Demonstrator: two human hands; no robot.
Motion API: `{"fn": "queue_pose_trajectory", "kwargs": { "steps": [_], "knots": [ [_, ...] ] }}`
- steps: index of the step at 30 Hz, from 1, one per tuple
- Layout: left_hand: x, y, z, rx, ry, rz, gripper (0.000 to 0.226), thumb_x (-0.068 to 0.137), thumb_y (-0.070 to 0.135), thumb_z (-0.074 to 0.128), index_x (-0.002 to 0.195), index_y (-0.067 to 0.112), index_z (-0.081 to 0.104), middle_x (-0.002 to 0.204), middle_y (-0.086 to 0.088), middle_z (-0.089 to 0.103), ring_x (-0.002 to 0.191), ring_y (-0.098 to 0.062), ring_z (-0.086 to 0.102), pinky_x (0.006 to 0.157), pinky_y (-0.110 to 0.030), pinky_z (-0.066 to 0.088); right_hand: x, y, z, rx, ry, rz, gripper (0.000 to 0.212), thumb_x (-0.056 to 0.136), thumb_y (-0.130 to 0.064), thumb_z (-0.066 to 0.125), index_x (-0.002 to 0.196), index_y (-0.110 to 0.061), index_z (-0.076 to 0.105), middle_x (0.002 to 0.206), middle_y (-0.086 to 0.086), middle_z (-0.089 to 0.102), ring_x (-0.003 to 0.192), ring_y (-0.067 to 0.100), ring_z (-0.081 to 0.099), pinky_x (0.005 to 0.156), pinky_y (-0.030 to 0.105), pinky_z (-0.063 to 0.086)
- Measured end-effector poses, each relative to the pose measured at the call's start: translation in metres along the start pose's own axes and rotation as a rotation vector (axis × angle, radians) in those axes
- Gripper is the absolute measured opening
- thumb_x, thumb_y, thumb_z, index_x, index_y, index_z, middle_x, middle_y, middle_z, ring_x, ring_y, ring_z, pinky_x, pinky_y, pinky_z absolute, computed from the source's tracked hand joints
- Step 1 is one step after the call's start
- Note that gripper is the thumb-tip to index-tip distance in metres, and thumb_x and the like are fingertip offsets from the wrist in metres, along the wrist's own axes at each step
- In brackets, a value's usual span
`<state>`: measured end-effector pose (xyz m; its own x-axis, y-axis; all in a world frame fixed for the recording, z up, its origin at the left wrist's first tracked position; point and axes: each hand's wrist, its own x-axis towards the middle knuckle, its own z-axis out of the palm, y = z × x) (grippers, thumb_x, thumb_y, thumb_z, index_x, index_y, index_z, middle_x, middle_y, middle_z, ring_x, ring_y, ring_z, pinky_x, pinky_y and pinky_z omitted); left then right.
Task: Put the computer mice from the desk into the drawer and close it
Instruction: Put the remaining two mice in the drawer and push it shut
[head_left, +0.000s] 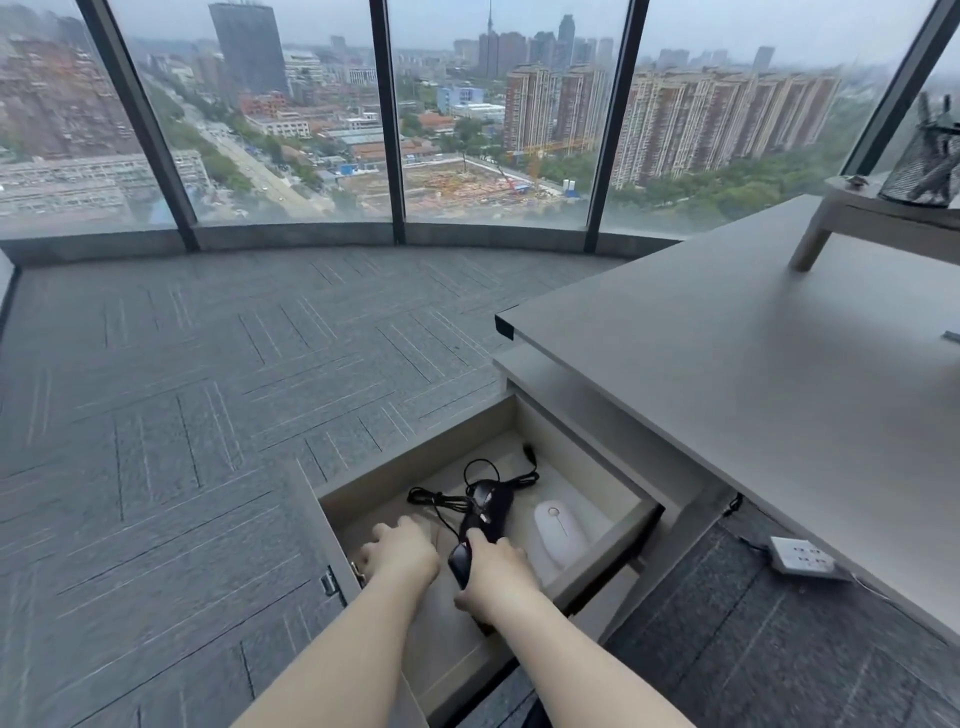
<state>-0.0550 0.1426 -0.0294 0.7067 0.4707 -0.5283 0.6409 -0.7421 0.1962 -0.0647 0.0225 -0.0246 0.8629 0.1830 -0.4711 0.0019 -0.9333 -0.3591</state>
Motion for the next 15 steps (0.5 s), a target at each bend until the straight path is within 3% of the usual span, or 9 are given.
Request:
{"fn": "queue_pose_trajectory", "kwargs": {
  "steps": [4,9,12,15],
  "knots": [
    [-0.003,0.004,-0.016,-0.041,0.074,0.092,0.046,0.092,0.018,0.043,0.137,0.006,0.042,0.143,-0.020,0.039,0.132,-0.042,0.042,0.106,-0.043,0.038,-0.003,0.000,-0.001,-0.015,0.048,-0.027,0.056,0.084,-0.038,0.065,0.131,-0.022,0.039,0.133,0.013,0.047,0.125,0.036,0.041,0.097,0.044,0.042],
    [-0.016,-0.010,-0.053,-0.280,0.339,0.342,0.048,0.091,0.013,0.046,0.139,0.011,0.049,0.142,-0.017,0.049,0.129,-0.036,0.047,0.104,-0.041,0.038,-0.030,-0.001,-0.016,0.125,0.256,-0.210,0.036,0.094,-0.027,0.048,0.129,-0.018,0.050,0.126,0.011,0.055,0.117,0.032,0.051,0.091,0.038,0.044],
    [-0.034,-0.034,-0.066,-0.434,0.539,0.442,0.041,0.091,0.010,0.047,0.131,0.010,0.058,0.133,-0.015,0.058,0.123,-0.032,0.052,0.099,-0.040,0.041,-0.059,-0.007,-0.021,0.214,0.284,-0.314,0.027,0.092,-0.026,0.047,0.112,-0.018,0.064,0.111,0.005,0.068,0.103,0.026,0.061,0.084,0.034,0.049],
    [-0.049,-0.064,-0.064,-0.564,0.690,0.408,0.038,0.092,0.006,0.047,0.128,0.007,0.058,0.129,-0.016,0.059,0.120,-0.033,0.053,0.095,-0.038,0.039,-0.094,-0.017,-0.015,0.257,0.276,-0.375,0.023,0.092,-0.032,0.048,0.088,-0.016,0.064,0.087,0.002,0.070,0.083,0.022,0.061,0.070,0.036,0.052]
  ]
}}
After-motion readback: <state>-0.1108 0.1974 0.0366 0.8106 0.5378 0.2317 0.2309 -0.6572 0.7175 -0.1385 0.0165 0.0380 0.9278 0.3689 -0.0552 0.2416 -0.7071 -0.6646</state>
